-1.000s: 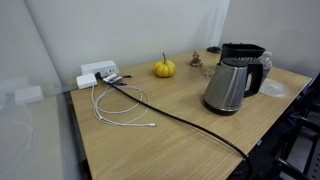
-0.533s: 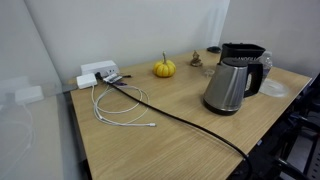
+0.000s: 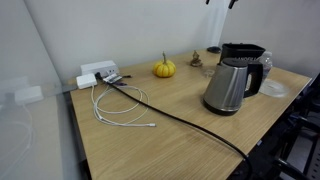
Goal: Put the brown paper in the black bin
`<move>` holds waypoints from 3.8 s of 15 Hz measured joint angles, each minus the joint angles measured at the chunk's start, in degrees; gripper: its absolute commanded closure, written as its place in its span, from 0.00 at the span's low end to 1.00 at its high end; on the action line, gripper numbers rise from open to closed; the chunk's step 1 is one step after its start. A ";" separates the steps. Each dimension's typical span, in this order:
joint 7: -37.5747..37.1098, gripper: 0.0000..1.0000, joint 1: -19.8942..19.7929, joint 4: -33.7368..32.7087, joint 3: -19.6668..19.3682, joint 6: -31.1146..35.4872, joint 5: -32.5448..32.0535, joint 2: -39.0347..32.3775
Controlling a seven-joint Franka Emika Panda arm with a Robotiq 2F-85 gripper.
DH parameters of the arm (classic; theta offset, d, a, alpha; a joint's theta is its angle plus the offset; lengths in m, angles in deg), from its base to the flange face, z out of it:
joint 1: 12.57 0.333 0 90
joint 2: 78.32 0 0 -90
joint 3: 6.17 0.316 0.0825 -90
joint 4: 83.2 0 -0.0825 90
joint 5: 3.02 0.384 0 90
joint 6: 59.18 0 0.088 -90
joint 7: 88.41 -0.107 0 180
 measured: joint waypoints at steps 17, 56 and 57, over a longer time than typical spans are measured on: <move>-25.80 0.00 1.91 -16.49 -4.37 0.32 -1.94 -17.56; -57.77 0.12 -1.87 -60.15 -13.29 -6.12 13.49 -63.96; -57.84 0.28 -2.08 -61.52 -12.76 -6.67 13.61 -64.98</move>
